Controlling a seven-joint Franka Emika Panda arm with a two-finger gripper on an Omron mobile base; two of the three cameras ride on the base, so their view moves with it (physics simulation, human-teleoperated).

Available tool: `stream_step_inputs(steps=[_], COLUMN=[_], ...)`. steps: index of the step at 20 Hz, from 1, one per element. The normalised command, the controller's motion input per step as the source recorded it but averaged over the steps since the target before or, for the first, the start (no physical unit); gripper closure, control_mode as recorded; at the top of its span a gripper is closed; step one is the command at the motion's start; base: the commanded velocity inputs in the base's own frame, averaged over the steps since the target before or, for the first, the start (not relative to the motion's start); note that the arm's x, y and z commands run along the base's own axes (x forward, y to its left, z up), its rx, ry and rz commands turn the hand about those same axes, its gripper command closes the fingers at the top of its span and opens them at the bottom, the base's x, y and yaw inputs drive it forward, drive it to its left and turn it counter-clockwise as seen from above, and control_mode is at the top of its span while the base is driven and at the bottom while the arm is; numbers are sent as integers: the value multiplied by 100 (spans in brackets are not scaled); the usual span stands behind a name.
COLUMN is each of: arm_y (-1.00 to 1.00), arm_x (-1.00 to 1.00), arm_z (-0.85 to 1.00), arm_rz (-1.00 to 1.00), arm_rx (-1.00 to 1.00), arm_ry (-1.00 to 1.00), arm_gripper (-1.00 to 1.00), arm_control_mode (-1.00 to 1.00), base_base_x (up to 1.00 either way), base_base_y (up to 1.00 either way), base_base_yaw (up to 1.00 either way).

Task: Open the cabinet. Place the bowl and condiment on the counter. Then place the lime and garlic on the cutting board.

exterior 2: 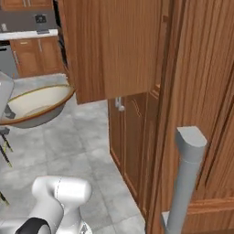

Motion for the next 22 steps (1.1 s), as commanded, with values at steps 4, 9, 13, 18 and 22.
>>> stream_step_inputs(steps=[4, 9, 13, 18, 22], arm_y=[0, 0, 0, 0, 0], arm_x=[0, 0, 0, 0, 0], arm_z=[0, 0, 0, 0, 0], arm_rz=[0, 0, 0, 0, 0], arm_rx=[0, 0, 0, 0, 0], arm_ry=[0, 0, 0, 0, 0], arm_gripper=[100, 100, 100, 100, 100], arm_control_mode=[100, 100, 100, 100, 100], base_base_x=[-41, -50, -41, -33, -16], base_base_y=[-19, -2, 0, 0, 0], base_base_yaw=[53, 55, 54, 57, 61])
